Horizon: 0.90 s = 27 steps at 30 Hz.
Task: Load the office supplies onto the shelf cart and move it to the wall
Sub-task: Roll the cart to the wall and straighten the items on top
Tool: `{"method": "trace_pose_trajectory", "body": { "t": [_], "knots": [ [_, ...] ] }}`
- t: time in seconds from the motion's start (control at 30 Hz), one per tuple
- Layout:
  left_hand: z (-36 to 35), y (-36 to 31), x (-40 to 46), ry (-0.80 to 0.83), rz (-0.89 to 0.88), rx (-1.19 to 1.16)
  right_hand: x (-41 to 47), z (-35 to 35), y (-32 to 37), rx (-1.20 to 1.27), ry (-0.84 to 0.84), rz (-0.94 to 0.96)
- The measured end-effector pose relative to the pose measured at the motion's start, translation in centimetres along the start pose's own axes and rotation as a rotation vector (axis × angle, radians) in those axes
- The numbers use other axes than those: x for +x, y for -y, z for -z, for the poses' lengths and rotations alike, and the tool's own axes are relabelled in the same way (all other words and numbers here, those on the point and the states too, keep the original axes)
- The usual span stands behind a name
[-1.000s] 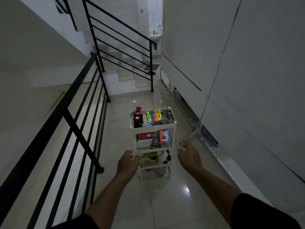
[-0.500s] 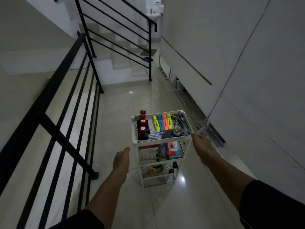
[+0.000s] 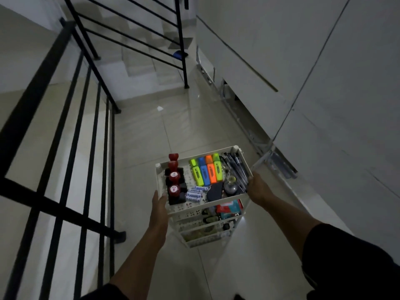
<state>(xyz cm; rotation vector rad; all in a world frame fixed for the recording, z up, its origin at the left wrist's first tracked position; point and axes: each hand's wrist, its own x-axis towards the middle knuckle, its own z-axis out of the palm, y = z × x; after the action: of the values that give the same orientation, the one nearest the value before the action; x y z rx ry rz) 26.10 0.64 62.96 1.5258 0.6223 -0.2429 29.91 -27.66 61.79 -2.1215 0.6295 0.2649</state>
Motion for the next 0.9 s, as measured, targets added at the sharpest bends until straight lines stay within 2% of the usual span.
{"method": "trace_pose_trajectory", "body": {
  "t": [0.2, 0.43, 0.63, 0.9],
  "knots": [
    [-0.5, 0.5, 0.7, 0.043, -0.001, 0.006, -0.7, 0.1, -1.0, 0.057, 0.001, 0.042],
    [-1.4, -0.5, 1.9, 0.102, -0.019, 0.044, -1.7, 0.2, -1.8, 0.125, -0.115, -0.017],
    [-3.2, -2.6, 5.5, 0.291, -0.07, 0.1, -3.7, 0.2, -2.5, 0.187, -0.285, -0.123],
    [-7.6, -7.6, 12.9, 0.567, -0.145, 0.287, -5.0, -2.1, -2.4, 0.301, -0.488, -0.245]
  ]
}}
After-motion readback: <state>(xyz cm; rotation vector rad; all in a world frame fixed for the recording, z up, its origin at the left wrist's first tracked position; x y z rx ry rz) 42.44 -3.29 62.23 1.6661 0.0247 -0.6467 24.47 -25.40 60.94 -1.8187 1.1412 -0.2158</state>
